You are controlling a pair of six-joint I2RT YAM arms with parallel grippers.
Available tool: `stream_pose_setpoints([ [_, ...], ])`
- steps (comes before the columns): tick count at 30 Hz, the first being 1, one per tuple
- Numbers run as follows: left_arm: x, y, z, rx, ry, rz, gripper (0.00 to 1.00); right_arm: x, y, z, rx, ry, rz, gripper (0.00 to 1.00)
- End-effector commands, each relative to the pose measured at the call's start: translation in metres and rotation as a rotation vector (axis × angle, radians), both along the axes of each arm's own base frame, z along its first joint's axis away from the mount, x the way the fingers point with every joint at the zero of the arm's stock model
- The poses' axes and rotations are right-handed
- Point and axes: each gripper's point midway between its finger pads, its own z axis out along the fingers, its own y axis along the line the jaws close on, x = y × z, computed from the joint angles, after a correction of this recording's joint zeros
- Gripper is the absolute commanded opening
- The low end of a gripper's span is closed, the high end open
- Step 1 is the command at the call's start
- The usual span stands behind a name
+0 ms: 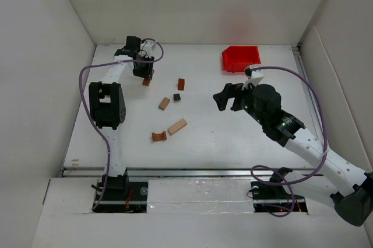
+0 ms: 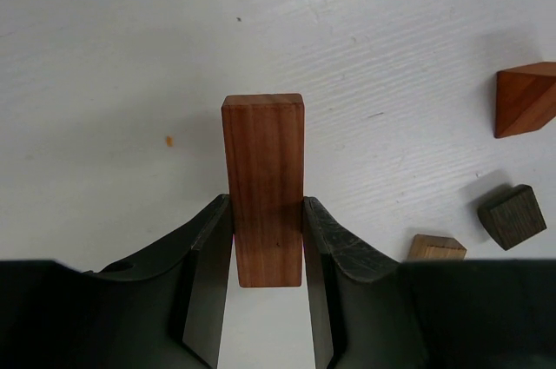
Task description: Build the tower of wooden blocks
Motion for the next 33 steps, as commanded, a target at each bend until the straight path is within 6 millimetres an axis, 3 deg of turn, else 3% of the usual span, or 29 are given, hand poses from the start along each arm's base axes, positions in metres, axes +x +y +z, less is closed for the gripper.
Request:
stream_pose_setpoints([
  [1, 0.000, -0.018, 0.006, -0.037, -0.008, -0.076, 0.00, 0.003, 0.005, 0.019, 0.037, -0.065, 0.024, 1.00],
  [5, -0.008, -0.033, -0.014, -0.014, 0.038, -0.103, 0.00, 0.002, 0.005, 0.017, 0.037, -0.065, 0.027, 1.00],
  [9, -0.017, -0.036, -0.037, -0.031, 0.103, -0.114, 0.02, 0.002, 0.003, 0.016, 0.035, -0.066, 0.023, 1.00],
  [14, -0.020, -0.035, -0.047, -0.026, 0.120, -0.103, 0.05, 0.001, 0.004, 0.017, 0.040, -0.074, 0.027, 1.00],
  [17, -0.018, -0.033, -0.043, -0.021, 0.118, -0.081, 0.08, 0.001, 0.006, 0.016, 0.036, -0.072, 0.039, 1.00],
  [18, -0.017, -0.033, -0.039, -0.022, 0.111, -0.078, 0.46, 0.000, 0.007, 0.016, 0.034, -0.076, 0.050, 1.00],
  [19, -0.015, -0.033, -0.036, -0.024, 0.103, -0.076, 0.98, -0.001, 0.007, 0.017, 0.034, -0.077, 0.054, 1.00],
  [22, -0.010, -0.035, -0.012, -0.042, 0.048, -0.067, 0.99, -0.001, 0.008, 0.015, 0.032, -0.076, 0.059, 1.00],
  [25, -0.006, -0.037, 0.035, -0.048, -0.060, -0.036, 0.99, 0.001, 0.005, 0.016, 0.032, -0.078, 0.048, 1.00],
  [26, -0.005, -0.033, 0.067, -0.045, -0.127, -0.010, 0.99, 0.000, 0.004, 0.016, 0.031, -0.079, 0.048, 1.00],
  [27, -0.007, -0.034, 0.082, -0.044, -0.145, 0.019, 0.99, 0.000, 0.004, 0.015, 0.031, -0.079, 0.045, 1.00],
  [28, -0.008, -0.023, 0.099, -0.010, -0.180, 0.084, 0.99, 0.000, 0.002, 0.016, 0.033, -0.079, 0.037, 1.00],
  [29, -0.015, -0.017, 0.133, -0.021, -0.239, 0.130, 0.99, 0.000, 0.000, 0.018, 0.035, -0.084, 0.031, 1.00],
  [31, -0.028, -0.005, 0.165, -0.015, -0.309, 0.205, 0.99, -0.001, -0.004, 0.019, 0.037, -0.090, 0.014, 1.00],
  [32, -0.053, -0.002, 0.186, -0.080, -0.354, 0.252, 0.99, -0.001, -0.005, 0.021, 0.040, -0.095, 0.011, 1.00],
  [33, -0.058, -0.005, 0.202, -0.162, -0.417, 0.240, 0.99, -0.003, -0.006, 0.021, 0.044, -0.103, 0.011, 1.00],
])
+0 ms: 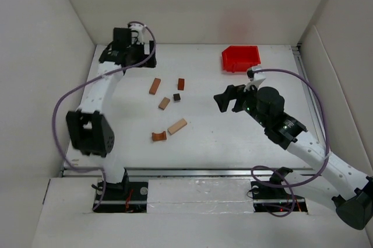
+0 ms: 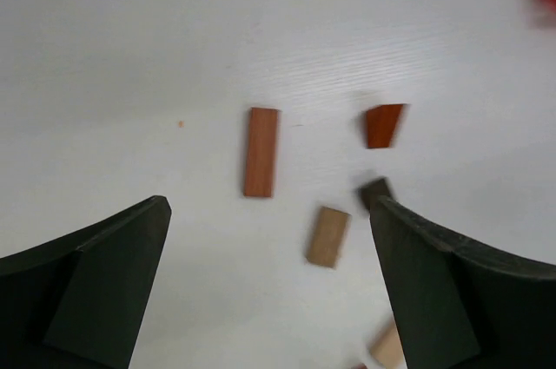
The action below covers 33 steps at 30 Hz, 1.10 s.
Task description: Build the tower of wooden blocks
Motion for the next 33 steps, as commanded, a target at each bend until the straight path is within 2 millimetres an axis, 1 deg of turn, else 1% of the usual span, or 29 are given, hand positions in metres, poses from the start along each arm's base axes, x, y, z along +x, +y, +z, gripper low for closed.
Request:
stream_pose_setpoints([
  [1, -0.053, -0.012, 0.113, -0.257, -0.258, -0.048, 0.99, 0.000, -0.007, 0.020, 0.040, -0.077, -0.020, 1.00],
  [2, -0.078, 0.002, 0.107, -0.300, -0.273, -0.041, 0.99, -0.001, -0.007, 0.021, 0.044, -0.082, -0.018, 1.00],
  [3, -0.081, 0.002, 0.113, -0.337, -0.313, -0.014, 0.99, -0.001, -0.007, 0.021, 0.043, -0.082, -0.013, 1.00],
  [4, -0.089, 0.002, 0.111, -0.336, -0.312, -0.014, 0.99, -0.001, -0.006, 0.023, 0.045, -0.081, -0.014, 1.00],
  [5, -0.107, -0.021, 0.101, -0.316, -0.284, -0.075, 0.99, -0.001, -0.007, 0.024, 0.044, -0.080, -0.015, 1.00],
  [6, -0.118, -0.030, 0.087, -0.280, -0.229, -0.086, 0.99, -0.001, -0.008, 0.024, 0.041, -0.080, -0.018, 1.00],
  [7, -0.122, -0.034, 0.072, -0.199, -0.206, -0.056, 0.99, -0.001, -0.009, 0.025, 0.041, -0.078, -0.021, 1.00],
  [8, -0.131, -0.048, 0.048, -0.134, -0.154, -0.091, 0.99, -0.002, -0.009, 0.025, 0.044, -0.080, -0.020, 1.00],
  [9, -0.153, -0.082, 0.029, -0.079, -0.103, -0.176, 0.99, -0.002, -0.009, 0.026, 0.047, -0.084, -0.020, 1.00],
  [10, -0.155, -0.081, 0.016, 0.010, -0.090, -0.139, 0.99, -0.002, -0.009, 0.028, 0.051, -0.090, -0.020, 1.00],
  [11, -0.162, -0.091, -0.004, 0.041, -0.039, -0.167, 0.99, -0.002, -0.009, 0.028, 0.052, -0.090, -0.021, 1.00],
  [12, -0.170, -0.102, -0.013, 0.056, -0.014, -0.204, 0.99, -0.001, -0.010, 0.029, 0.052, -0.091, -0.028, 1.00],
  [13, -0.171, -0.106, -0.019, 0.051, 0.003, -0.224, 0.99, -0.001, -0.010, 0.029, 0.050, -0.092, -0.029, 1.00],
  [14, -0.175, -0.107, -0.032, 0.056, 0.035, -0.246, 0.99, -0.002, -0.011, 0.031, 0.054, -0.095, -0.032, 1.00],
  [15, -0.177, -0.109, -0.039, 0.061, 0.051, -0.270, 0.98, -0.002, -0.012, 0.032, 0.052, -0.098, -0.035, 1.00],
  [16, -0.186, -0.111, -0.055, 0.063, 0.102, -0.314, 0.97, -0.003, -0.014, 0.031, 0.050, -0.096, -0.038, 1.00],
  [18, -0.192, -0.110, -0.070, 0.083, 0.137, -0.340, 0.96, -0.005, -0.015, 0.033, 0.055, -0.102, -0.038, 1.00],
  [19, -0.198, -0.118, -0.077, 0.104, 0.138, -0.368, 0.96, -0.005, -0.016, 0.033, 0.057, -0.106, -0.039, 1.00],
  [20, -0.204, -0.121, -0.089, 0.135, 0.157, -0.382, 0.97, -0.007, -0.017, 0.036, 0.064, -0.114, -0.040, 1.00],
  [21, -0.210, -0.126, -0.095, 0.147, 0.176, -0.402, 0.97, -0.008, -0.019, 0.036, 0.065, -0.117, -0.047, 1.00],
  [22, -0.211, -0.128, -0.101, 0.198, 0.174, -0.431, 0.97, -0.008, -0.021, 0.038, 0.066, -0.122, -0.052, 1.00],
  [23, -0.211, -0.129, -0.113, 0.212, 0.209, -0.437, 0.96, -0.009, -0.022, 0.039, 0.067, -0.127, -0.056, 1.00],
  [26, -0.212, -0.130, -0.133, 0.232, 0.262, -0.445, 0.97, -0.013, -0.027, 0.045, 0.077, -0.147, -0.062, 1.00],
  [27, -0.214, -0.129, -0.137, 0.240, 0.273, -0.449, 0.96, -0.015, -0.027, 0.048, 0.083, -0.154, -0.056, 1.00],
  [28, -0.214, -0.129, -0.140, 0.244, 0.280, -0.449, 0.95, -0.016, -0.028, 0.048, 0.084, -0.155, -0.054, 1.00],
  [29, -0.217, -0.126, -0.148, 0.254, 0.299, -0.451, 0.94, -0.017, -0.028, 0.048, 0.086, -0.158, -0.054, 1.00],
  [31, -0.215, -0.127, -0.153, 0.257, 0.295, -0.452, 0.91, -0.017, -0.028, 0.048, 0.087, -0.157, -0.053, 1.00],
  [32, -0.213, -0.128, -0.156, 0.262, 0.301, -0.460, 0.87, -0.018, -0.028, 0.048, 0.089, -0.158, -0.052, 1.00],
  [33, -0.213, -0.129, -0.159, 0.264, 0.303, -0.461, 0.87, -0.018, -0.027, 0.049, 0.091, -0.158, -0.047, 1.00],
])
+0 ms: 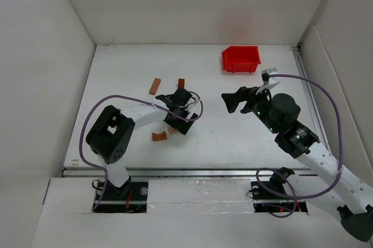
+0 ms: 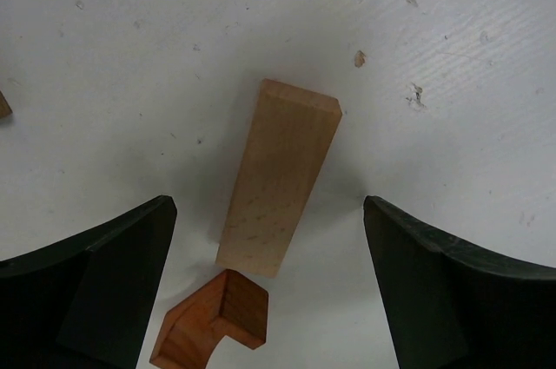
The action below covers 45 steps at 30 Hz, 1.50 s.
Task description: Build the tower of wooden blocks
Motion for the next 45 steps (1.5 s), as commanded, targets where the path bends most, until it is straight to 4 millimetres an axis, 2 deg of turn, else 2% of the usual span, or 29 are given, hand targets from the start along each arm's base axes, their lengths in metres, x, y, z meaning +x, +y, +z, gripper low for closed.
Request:
stream_pose_setpoints([
  [1, 0.014, -0.003, 0.000, 0.008, -0.038, -0.008, 0.82, 0.001, -0.003, 0.014, 0.018, -0.053, -0.009, 1.00],
  [4, 0.013, -0.002, -0.005, 0.021, -0.027, -0.009, 0.77, 0.000, -0.004, 0.015, 0.020, -0.057, -0.008, 1.00],
  [6, 0.011, -0.003, -0.008, 0.022, -0.010, -0.015, 0.63, -0.001, -0.004, 0.016, 0.023, -0.061, -0.006, 1.00],
  [10, 0.007, -0.007, -0.004, -0.011, 0.002, -0.030, 0.44, 0.000, -0.003, 0.015, 0.023, -0.059, -0.006, 1.00],
  [11, 0.007, -0.009, -0.001, -0.022, -0.001, -0.034, 0.37, 0.000, -0.003, 0.016, 0.025, -0.061, -0.008, 1.00],
  [13, 0.006, -0.013, 0.005, -0.043, 0.000, -0.041, 0.29, 0.000, -0.004, 0.016, 0.022, -0.059, -0.012, 1.00],
  [16, 0.017, -0.020, 0.030, -0.074, -0.047, -0.031, 0.04, -0.001, -0.006, 0.017, 0.026, -0.062, -0.019, 1.00],
  [17, 0.027, -0.024, 0.047, -0.087, -0.084, -0.009, 0.00, -0.001, -0.007, 0.019, 0.031, -0.063, -0.022, 1.00],
  [18, 0.033, -0.027, 0.057, -0.095, -0.105, 0.001, 0.00, -0.001, -0.008, 0.019, 0.046, -0.057, -0.032, 1.00],
  [19, 0.047, -0.019, 0.067, -0.047, -0.166, 0.046, 0.00, -0.002, -0.008, 0.022, 0.057, -0.065, -0.032, 1.00],
  [20, 0.064, -0.021, 0.087, -0.059, -0.214, 0.081, 0.00, -0.001, -0.008, 0.020, 0.057, -0.065, -0.029, 1.00],
  [21, 0.075, -0.006, 0.096, -0.044, -0.220, 0.125, 0.00, -0.001, -0.007, 0.020, 0.060, -0.070, -0.026, 1.00],
  [22, 0.085, 0.000, 0.105, -0.050, -0.232, 0.151, 0.00, -0.001, -0.006, 0.018, 0.060, -0.065, -0.026, 1.00],
  [23, 0.102, 0.006, 0.128, -0.077, -0.288, 0.182, 0.00, 0.001, -0.009, 0.017, 0.058, -0.063, -0.036, 1.00],
  [24, 0.113, 0.015, 0.138, -0.083, -0.317, 0.210, 0.00, 0.002, -0.008, 0.017, 0.059, -0.060, -0.035, 1.00],
  [25, 0.132, 0.043, 0.147, -0.064, -0.359, 0.289, 0.01, 0.002, -0.007, 0.016, 0.060, -0.058, -0.032, 1.00],
  [26, 0.150, 0.056, 0.156, -0.059, -0.408, 0.329, 0.02, 0.003, -0.005, 0.013, 0.056, -0.050, -0.027, 1.00],
  [27, 0.162, 0.072, 0.158, -0.035, -0.432, 0.352, 0.00, 0.004, -0.005, 0.013, 0.057, -0.049, -0.023, 1.00],
  [28, 0.177, 0.099, 0.156, -0.020, -0.436, 0.408, 0.00, 0.005, -0.004, 0.014, 0.058, -0.052, -0.017, 1.00],
  [29, 0.193, 0.105, 0.148, -0.020, -0.398, 0.407, 0.00, 0.006, -0.001, 0.010, 0.054, -0.042, -0.009, 1.00],
  [31, 0.212, 0.118, 0.142, -0.035, -0.344, 0.414, 0.00, 0.006, 0.001, 0.006, 0.052, -0.031, -0.002, 1.00],
  [32, 0.229, 0.131, 0.136, -0.039, -0.308, 0.431, 0.00, 0.008, -0.001, 0.005, 0.049, -0.030, -0.011, 1.00],
  [34, 0.244, 0.138, 0.134, -0.059, -0.291, 0.465, 0.00, 0.010, 0.001, 0.007, 0.061, -0.040, -0.008, 1.00],
  [35, 0.254, 0.141, 0.132, -0.062, -0.280, 0.478, 0.00, 0.010, 0.001, 0.007, 0.061, -0.040, -0.008, 1.00],
  [38, 0.260, 0.130, 0.128, -0.109, -0.265, 0.454, 0.07, 0.011, 0.002, 0.005, 0.059, -0.038, -0.009, 1.00],
  [45, 0.252, 0.113, 0.099, -0.162, -0.174, 0.384, 0.18, 0.016, 0.000, 0.004, 0.059, -0.033, -0.017, 1.00],
])
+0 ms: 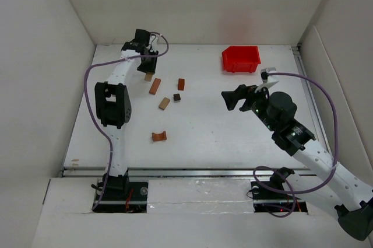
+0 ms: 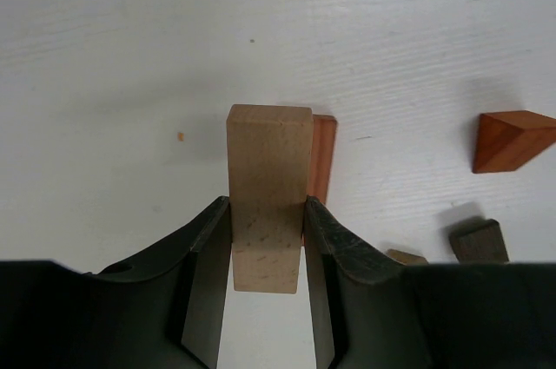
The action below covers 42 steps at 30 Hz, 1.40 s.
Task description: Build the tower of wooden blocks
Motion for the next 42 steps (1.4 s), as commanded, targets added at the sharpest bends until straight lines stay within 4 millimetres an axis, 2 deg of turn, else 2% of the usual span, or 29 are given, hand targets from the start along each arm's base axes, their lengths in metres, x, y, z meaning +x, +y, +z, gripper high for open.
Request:
stream_pose_setpoints([
  [1, -0.008, -0.024, 0.017, -0.068, -0.012, -0.090, 0.19, 0.004, 0.002, 0.013, 0.037, -0.045, 0.005, 1.00],
  [2, -0.011, -0.028, 0.006, -0.064, 0.014, -0.102, 0.19, 0.004, 0.002, 0.013, 0.038, -0.043, 0.006, 1.00],
  [3, -0.011, -0.028, 0.006, -0.064, 0.014, -0.102, 0.19, 0.004, 0.002, 0.013, 0.038, -0.043, 0.006, 1.00],
  [6, -0.012, -0.031, -0.011, -0.048, 0.051, -0.103, 0.19, 0.003, 0.003, 0.012, 0.037, -0.041, 0.009, 1.00],
  [8, -0.013, -0.035, -0.014, -0.045, 0.062, -0.108, 0.19, 0.003, 0.002, 0.011, 0.036, -0.040, 0.006, 1.00],
  [19, -0.023, -0.027, -0.038, -0.011, 0.112, -0.087, 0.21, 0.002, 0.002, 0.012, 0.038, -0.043, 0.010, 1.00],
  [42, -0.025, -0.021, -0.057, 0.023, 0.145, -0.057, 0.29, 0.000, 0.000, 0.012, 0.038, -0.043, 0.010, 1.00],
])
